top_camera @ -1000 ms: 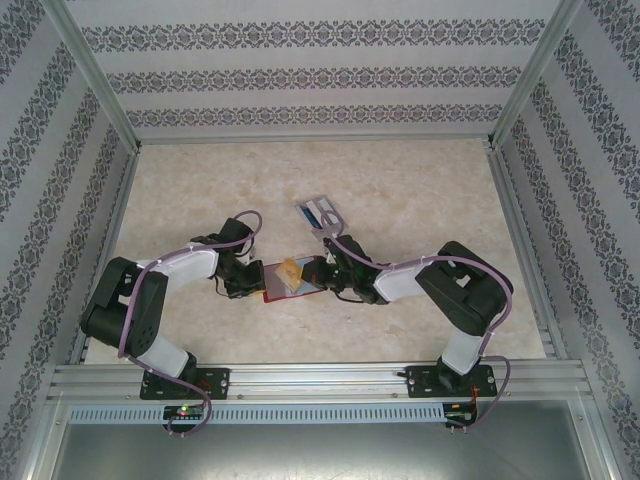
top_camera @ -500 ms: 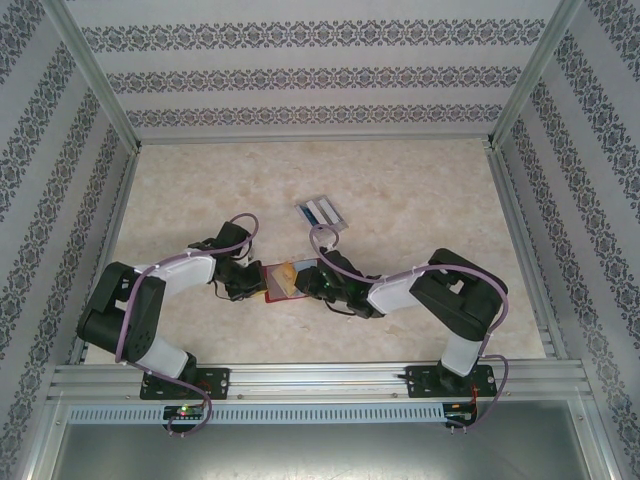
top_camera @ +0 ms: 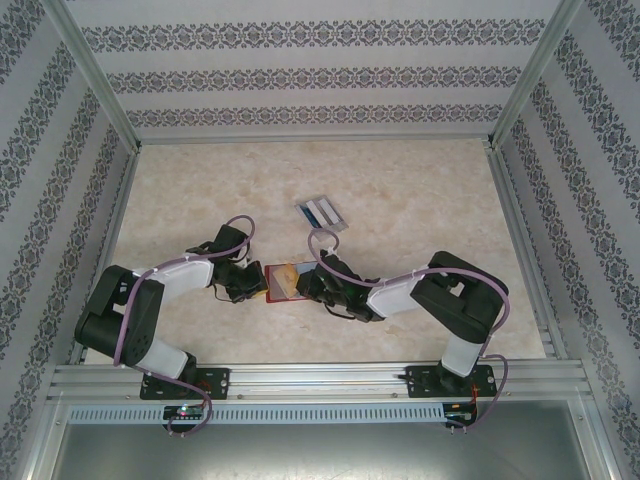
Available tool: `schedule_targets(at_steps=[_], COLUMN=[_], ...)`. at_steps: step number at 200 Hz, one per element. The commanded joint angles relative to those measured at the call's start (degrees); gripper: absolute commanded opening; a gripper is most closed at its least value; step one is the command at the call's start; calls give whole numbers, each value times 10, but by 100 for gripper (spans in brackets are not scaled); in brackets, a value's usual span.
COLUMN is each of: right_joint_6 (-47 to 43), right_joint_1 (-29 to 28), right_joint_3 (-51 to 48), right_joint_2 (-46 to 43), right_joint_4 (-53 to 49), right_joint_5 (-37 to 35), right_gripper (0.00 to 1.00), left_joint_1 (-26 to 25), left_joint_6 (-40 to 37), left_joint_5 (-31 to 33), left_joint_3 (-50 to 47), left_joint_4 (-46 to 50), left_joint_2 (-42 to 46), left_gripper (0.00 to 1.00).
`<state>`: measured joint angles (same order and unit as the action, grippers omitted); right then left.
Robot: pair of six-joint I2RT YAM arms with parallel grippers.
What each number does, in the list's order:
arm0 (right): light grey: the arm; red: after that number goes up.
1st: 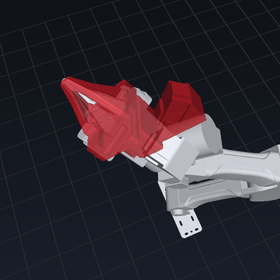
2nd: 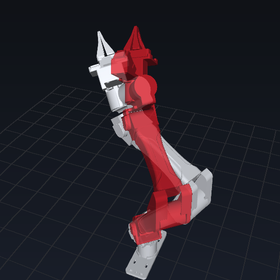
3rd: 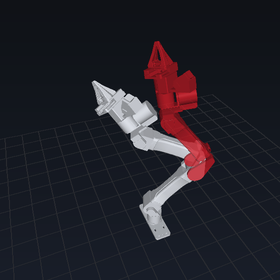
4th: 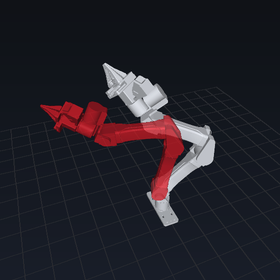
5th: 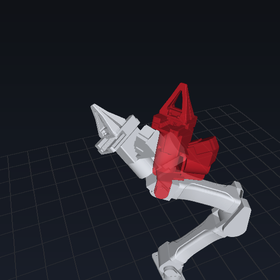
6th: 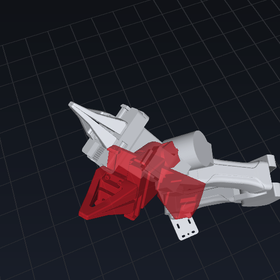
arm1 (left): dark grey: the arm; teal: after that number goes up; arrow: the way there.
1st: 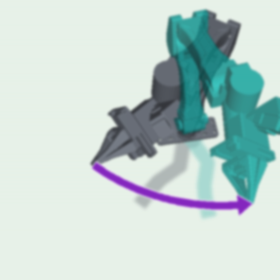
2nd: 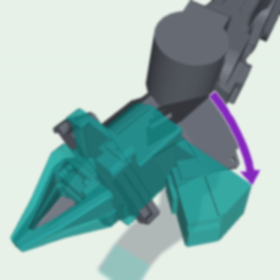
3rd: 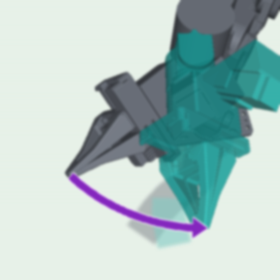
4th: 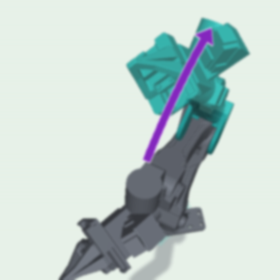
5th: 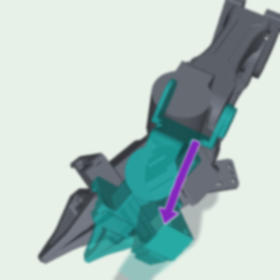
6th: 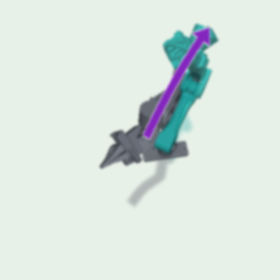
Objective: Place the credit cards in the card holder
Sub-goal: Insert the credit card into the card slot.
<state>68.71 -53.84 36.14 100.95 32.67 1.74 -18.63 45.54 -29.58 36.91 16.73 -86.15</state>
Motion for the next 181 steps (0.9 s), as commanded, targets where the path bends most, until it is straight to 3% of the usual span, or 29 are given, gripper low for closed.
schedule_targets(at_steps=[1,63,110,141,181], right_joint_6=[12,48,48,38,-7], right_joint_1=[-7,-28,-32,-29,-8], right_joint_3=[-14,-12,-9,-21,-7], right_joint_2=[-4,9,8,-6,-19], right_joint_4=[-25,2,0,-15,-61], right_joint_5=[-41,-78,-50,-44,-7], right_gripper=[8,7,16,31,35], left_joint_1=[-16,-27,-30,-30,-30], left_joint_6=[20,55,68,63,50], left_joint_5=[-20,-35,-36,-37,-25], left_joint_3=[-33,-47,-45,-35,-27], left_joint_4=[-21,-53,-59,-47,-33], left_joint_2=[-37,-48,-48,-56,-58], left_gripper=[0,0,0,0,0])
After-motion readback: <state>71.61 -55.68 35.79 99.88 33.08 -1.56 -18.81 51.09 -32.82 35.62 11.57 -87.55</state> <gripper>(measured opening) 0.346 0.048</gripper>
